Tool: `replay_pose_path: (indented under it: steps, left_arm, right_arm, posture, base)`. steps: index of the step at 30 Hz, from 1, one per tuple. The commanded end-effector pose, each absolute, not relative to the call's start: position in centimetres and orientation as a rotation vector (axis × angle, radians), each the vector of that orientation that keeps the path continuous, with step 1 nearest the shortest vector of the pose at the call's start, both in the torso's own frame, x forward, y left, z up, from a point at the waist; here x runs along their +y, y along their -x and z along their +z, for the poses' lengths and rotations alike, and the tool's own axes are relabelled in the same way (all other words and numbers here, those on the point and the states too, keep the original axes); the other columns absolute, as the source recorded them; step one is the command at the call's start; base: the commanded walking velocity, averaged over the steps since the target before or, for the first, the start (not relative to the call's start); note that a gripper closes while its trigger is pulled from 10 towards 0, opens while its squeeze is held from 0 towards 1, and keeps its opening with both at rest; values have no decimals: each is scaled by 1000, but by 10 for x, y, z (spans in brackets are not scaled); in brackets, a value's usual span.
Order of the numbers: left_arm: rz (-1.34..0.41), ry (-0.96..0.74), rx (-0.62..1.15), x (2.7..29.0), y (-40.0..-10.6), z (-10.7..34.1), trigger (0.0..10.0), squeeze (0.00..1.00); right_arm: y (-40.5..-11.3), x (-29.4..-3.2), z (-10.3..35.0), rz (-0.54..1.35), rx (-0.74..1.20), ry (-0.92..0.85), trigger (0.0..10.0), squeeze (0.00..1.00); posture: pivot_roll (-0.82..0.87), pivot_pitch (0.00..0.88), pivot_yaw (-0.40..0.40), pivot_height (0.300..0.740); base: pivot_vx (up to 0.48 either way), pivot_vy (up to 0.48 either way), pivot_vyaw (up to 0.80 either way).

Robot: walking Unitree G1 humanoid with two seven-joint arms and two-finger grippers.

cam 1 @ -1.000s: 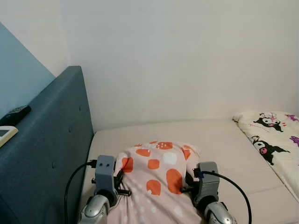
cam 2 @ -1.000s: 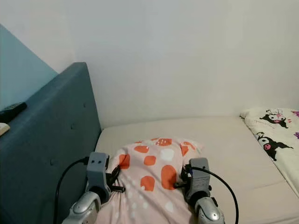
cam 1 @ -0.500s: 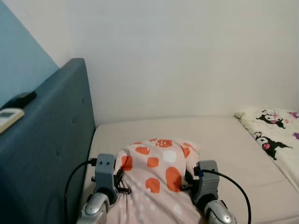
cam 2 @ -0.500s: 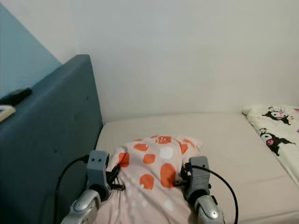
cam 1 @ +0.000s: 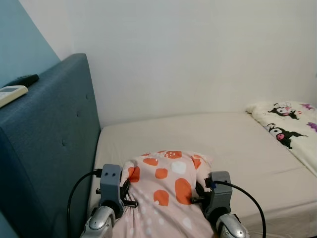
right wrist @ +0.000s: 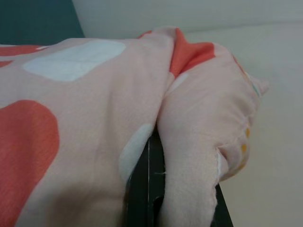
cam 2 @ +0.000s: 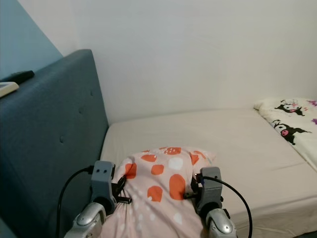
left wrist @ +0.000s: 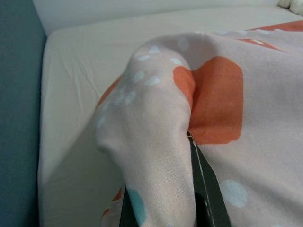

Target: Clean up the room

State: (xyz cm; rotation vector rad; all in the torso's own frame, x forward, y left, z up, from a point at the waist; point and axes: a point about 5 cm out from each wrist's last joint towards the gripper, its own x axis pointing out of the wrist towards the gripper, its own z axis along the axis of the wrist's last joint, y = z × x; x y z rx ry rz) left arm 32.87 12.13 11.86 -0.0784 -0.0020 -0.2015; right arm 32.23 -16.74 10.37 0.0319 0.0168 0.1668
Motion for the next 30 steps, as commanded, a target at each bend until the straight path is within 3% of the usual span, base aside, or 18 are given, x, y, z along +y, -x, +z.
replay_pose_path:
  steps: [1,20,24,30]
  left_arm:
    - [-196,68,-54,123,-329,128,10000,0]
    - [-195,15,-60,125,-328,129,10000,0]
    - [-176,30,-53,127,-328,128,10000,0]
    - [-182,27,-24,128,-328,123,10000,0]
  right_arm:
    - [-324,-164,111,175,-30,-33,10000,0]
    - [-324,-164,110,170,-32,-36,10000,0]
    - [-324,-165,111,167,-32,-37,10000,0]
    - [-324,-167,110,163,-29,-36,10000,0]
  posture:
    - [0,107,-7,619]
    - [7,113,-1,619]
    - [7,117,0,619]
    - [7,119,-1,619]
  base:
    - [0,0,0]
    - [0,0,0]
    - [0,-480,0]
    - [0,0,0]
